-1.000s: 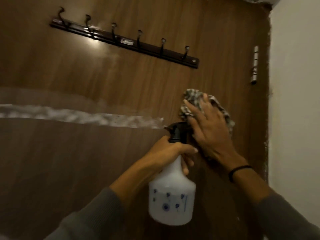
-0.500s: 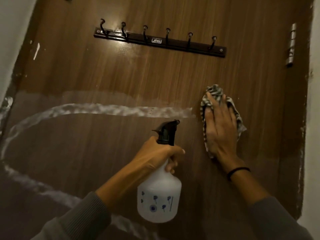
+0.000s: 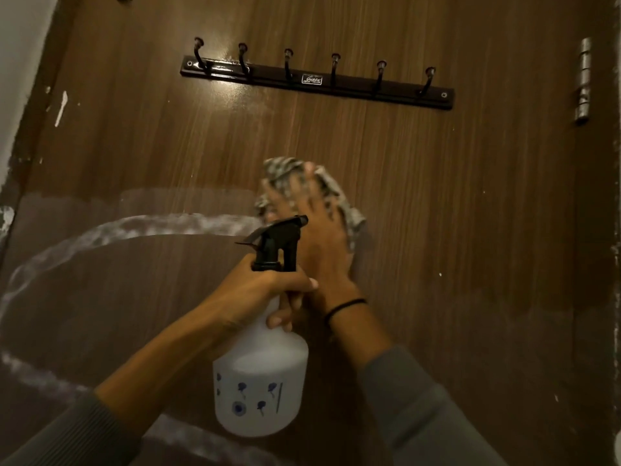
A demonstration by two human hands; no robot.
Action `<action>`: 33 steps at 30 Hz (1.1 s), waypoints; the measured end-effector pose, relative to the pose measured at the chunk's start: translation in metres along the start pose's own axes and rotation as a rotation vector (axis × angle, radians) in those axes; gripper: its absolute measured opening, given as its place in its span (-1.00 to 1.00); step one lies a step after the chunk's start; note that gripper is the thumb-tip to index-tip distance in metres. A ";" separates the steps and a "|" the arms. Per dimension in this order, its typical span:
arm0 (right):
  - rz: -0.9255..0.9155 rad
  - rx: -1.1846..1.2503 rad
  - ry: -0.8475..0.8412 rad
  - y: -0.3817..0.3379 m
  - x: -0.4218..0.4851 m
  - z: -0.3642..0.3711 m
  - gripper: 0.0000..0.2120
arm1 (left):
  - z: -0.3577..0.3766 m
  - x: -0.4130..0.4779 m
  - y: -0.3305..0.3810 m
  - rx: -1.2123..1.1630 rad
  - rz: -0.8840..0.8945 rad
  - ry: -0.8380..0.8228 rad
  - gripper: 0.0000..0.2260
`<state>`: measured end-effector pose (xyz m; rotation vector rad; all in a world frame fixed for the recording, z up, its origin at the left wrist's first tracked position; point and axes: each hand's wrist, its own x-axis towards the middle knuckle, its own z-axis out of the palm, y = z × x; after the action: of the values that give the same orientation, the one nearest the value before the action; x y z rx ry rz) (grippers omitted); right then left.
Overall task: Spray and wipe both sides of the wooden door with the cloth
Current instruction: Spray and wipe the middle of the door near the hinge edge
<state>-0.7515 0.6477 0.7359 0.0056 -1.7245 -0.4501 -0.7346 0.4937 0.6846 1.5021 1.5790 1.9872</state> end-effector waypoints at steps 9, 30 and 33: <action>-0.063 -0.190 0.030 0.031 -0.027 -0.025 -0.51 | -0.052 -0.011 0.004 0.058 -0.048 0.003 -0.81; -0.201 -0.173 -0.058 -0.037 -0.048 0.003 -0.51 | -0.116 -0.021 0.013 0.034 -0.007 -0.025 -0.87; 0.043 -0.230 -0.009 0.010 -0.048 -0.025 -0.50 | -0.106 -0.018 0.016 0.062 -0.012 -0.055 -0.85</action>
<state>-0.7157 0.6613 0.6969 -0.1988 -1.6700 -0.6155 -0.8030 0.4095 0.6963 1.5524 1.6375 1.8902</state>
